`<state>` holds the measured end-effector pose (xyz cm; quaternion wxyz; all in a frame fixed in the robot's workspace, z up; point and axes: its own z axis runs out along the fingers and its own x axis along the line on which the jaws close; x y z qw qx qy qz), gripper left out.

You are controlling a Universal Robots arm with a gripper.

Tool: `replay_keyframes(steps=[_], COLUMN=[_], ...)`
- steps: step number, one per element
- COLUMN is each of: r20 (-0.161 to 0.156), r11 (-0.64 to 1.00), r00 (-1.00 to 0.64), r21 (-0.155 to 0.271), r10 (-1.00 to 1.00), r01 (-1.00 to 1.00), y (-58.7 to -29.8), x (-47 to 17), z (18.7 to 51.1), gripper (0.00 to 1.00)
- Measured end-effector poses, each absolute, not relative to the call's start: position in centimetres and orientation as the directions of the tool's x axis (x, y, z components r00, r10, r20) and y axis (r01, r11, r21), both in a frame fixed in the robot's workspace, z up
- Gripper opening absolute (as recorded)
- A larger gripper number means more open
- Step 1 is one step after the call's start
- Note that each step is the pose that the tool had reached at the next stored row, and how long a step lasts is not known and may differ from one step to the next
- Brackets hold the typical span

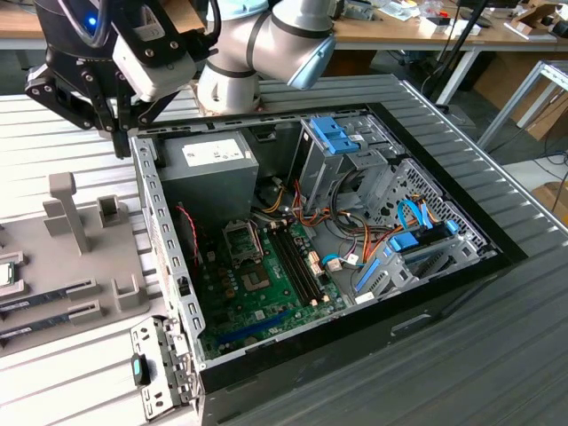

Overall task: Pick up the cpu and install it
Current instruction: 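Reach for the cpu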

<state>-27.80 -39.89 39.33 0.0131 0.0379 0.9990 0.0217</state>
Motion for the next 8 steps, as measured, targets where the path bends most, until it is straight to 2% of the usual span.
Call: replay_keyframes(steps=[8], r20=[-0.024], r11=[0.996], r00=[-0.997], r21=[0.044], r10=[0.076], r01=[0.075], y=[-39.90], x=[-28.17], z=[39.33], gripper=[0.11])
